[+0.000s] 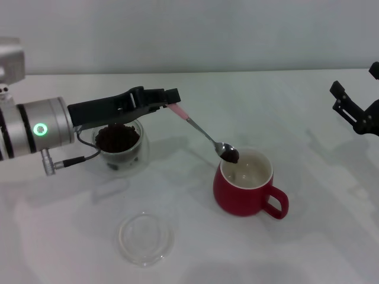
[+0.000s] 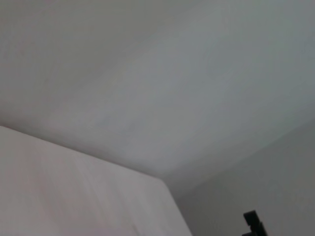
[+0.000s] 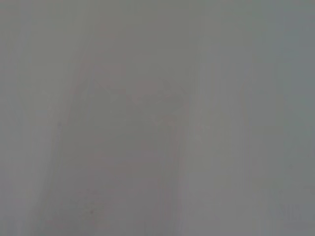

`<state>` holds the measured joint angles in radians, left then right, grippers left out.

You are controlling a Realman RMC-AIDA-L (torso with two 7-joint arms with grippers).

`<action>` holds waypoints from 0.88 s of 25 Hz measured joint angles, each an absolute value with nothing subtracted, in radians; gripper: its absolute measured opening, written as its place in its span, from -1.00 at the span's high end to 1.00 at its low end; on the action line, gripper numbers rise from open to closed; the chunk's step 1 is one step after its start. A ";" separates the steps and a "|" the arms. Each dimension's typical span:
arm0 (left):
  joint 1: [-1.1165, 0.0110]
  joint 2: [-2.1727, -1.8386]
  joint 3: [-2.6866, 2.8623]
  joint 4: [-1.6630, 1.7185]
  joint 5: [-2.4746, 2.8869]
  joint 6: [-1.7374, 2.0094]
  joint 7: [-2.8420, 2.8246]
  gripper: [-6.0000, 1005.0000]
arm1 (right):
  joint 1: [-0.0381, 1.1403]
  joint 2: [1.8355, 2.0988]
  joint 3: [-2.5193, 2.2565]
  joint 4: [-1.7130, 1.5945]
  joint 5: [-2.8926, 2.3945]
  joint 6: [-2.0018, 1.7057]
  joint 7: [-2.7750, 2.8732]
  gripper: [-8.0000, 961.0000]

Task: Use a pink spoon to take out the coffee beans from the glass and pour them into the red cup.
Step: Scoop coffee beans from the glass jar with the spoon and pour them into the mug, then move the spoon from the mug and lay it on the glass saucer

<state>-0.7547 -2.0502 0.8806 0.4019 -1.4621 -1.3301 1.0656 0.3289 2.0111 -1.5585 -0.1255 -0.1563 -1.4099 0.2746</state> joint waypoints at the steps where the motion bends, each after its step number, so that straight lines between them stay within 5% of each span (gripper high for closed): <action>1: -0.765 -2.049 0.881 0.404 -1.448 -1.325 1.065 0.72 | 0.329 2.011 -1.559 -0.124 -0.156 -1.410 0.275 -0.82; 22: -0.868 -2.066 0.902 0.600 -1.208 -1.298 1.084 0.72 | 0.336 2.013 -1.559 -0.120 -0.156 -1.400 0.277 -0.82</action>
<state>-0.8678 -2.0662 0.9025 0.5998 -1.2082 -1.2978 1.0842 0.3356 2.0126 -1.5585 -0.1200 -0.1565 -1.3999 0.2765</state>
